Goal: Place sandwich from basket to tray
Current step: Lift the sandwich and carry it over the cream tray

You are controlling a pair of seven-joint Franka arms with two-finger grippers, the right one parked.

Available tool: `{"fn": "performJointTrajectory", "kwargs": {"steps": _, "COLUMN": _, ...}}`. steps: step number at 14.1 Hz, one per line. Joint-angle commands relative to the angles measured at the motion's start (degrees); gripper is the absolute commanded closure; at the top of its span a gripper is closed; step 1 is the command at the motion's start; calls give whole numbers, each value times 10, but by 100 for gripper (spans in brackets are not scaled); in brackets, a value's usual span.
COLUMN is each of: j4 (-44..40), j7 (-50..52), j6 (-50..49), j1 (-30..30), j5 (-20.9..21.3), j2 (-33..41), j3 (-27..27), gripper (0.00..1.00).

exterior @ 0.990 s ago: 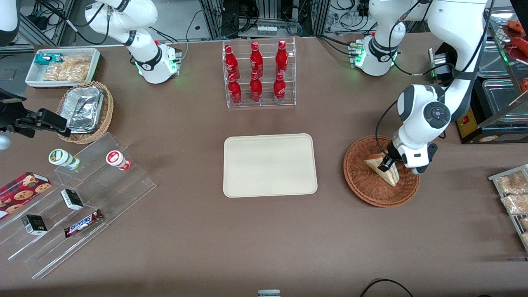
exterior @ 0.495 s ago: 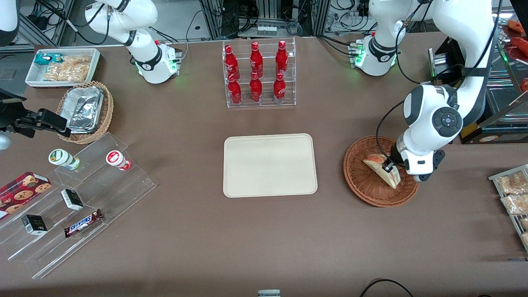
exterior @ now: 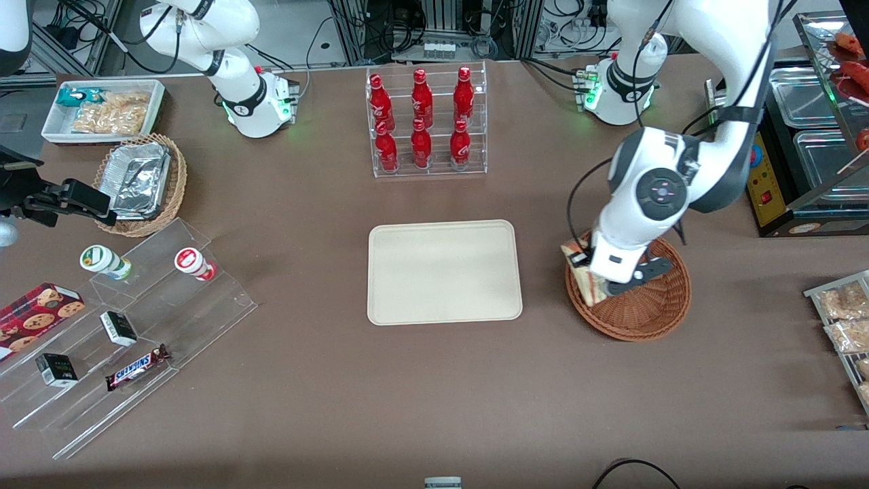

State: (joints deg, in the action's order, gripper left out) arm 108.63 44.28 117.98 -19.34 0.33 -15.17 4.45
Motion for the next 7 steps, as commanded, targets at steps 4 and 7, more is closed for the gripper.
{"fn": "performJointTrajectory", "kwargs": {"steps": 4, "j4": -131, "j7": 16, "j6": -24, "j1": -113, "j5": 5, "j2": -115, "j3": -7, "gripper": 98}}
{"fn": "performJointTrajectory", "kwargs": {"steps": 7, "j4": -176, "j7": 20, "j6": -18, "j1": -156, "j5": -1, "j2": -162, "j3": -7, "gripper": 98}}
